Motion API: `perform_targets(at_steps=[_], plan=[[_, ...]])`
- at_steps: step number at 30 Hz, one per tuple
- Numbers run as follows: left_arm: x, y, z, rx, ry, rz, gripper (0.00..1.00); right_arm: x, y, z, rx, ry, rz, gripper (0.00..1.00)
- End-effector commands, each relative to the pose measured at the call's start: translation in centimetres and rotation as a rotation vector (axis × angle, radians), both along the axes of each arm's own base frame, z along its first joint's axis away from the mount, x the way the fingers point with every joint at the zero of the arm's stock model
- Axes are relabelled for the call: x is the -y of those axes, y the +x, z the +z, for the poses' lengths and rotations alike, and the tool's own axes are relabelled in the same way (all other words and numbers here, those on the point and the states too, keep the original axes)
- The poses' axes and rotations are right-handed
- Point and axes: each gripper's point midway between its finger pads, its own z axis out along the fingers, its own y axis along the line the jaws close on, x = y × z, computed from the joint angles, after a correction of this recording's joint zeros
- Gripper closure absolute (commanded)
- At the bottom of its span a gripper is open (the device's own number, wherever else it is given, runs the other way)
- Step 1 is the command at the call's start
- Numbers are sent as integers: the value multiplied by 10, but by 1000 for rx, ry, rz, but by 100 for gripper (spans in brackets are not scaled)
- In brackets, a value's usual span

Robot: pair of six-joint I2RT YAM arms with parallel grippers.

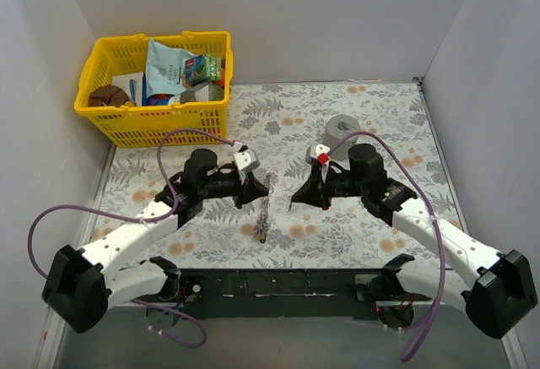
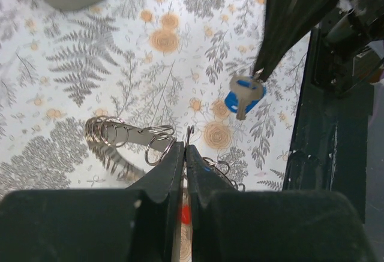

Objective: Put the keys on the keyring

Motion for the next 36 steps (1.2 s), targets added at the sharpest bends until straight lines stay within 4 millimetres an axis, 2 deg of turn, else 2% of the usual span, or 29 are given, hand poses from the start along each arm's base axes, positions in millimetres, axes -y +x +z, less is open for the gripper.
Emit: perform_targets(at_steps=[1, 3, 6, 15, 21, 29, 36], plan=[[6, 6, -49, -102, 105, -18, 100, -3, 0, 2, 15, 33, 23, 99], [10, 10, -73, -134, 112, -13, 100, -3, 0, -2, 4, 29, 20, 99], [17, 16, -81, -134, 90, -10, 100, -2, 1, -4, -2, 23, 12, 99], [26, 14, -76, -107, 61, -45, 100, 1, 5, -3, 9, 16, -22, 99], [20, 5, -68, -64, 33, -46, 100, 2, 4, -12, -7, 2, -23, 99], [20, 0, -56, -37, 3, -53, 100, -6, 0, -28, -88, -7, 25, 99], [22, -1, -54, -24, 0, -61, 100, -15, 3, -27, -116, 32, 43, 99]])
